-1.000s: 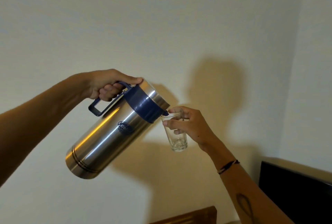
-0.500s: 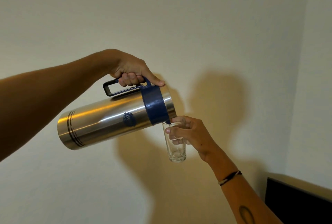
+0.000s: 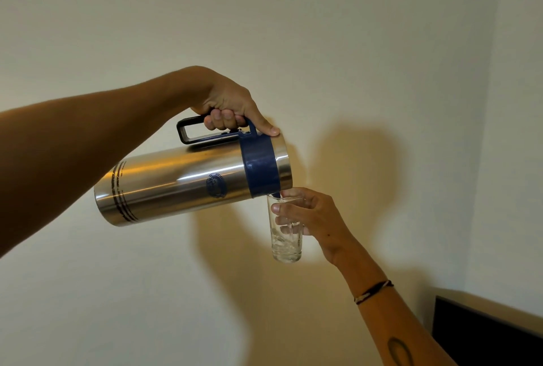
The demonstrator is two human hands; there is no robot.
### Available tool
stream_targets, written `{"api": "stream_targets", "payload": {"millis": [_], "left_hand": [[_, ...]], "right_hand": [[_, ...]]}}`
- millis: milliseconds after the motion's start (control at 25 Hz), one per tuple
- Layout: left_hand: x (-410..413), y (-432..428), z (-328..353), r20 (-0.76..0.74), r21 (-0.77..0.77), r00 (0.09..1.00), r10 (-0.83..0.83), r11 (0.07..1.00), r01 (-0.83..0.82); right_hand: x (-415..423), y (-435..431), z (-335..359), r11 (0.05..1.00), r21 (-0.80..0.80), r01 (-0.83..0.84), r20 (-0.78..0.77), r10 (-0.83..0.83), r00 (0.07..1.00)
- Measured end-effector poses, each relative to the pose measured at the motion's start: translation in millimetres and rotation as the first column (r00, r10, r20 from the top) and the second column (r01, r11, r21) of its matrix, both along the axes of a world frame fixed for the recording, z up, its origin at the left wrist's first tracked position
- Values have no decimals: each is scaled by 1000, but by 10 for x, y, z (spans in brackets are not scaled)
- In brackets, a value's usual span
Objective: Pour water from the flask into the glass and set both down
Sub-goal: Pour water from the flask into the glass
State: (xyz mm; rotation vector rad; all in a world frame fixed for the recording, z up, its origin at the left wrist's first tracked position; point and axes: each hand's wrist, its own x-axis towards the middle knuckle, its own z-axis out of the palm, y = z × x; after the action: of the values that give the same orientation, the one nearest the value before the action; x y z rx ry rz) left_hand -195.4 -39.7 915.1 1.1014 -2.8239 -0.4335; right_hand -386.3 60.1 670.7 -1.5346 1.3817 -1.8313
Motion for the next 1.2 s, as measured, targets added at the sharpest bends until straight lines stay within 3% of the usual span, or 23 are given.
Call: {"api": "stream_targets", "payload": {"millis": [1200], "left_hand": [[46,274,148,79,-91,997,-8,996,15]], "right_hand": [[80,97,91,1000,-11,2,9,-2,1000]]}}
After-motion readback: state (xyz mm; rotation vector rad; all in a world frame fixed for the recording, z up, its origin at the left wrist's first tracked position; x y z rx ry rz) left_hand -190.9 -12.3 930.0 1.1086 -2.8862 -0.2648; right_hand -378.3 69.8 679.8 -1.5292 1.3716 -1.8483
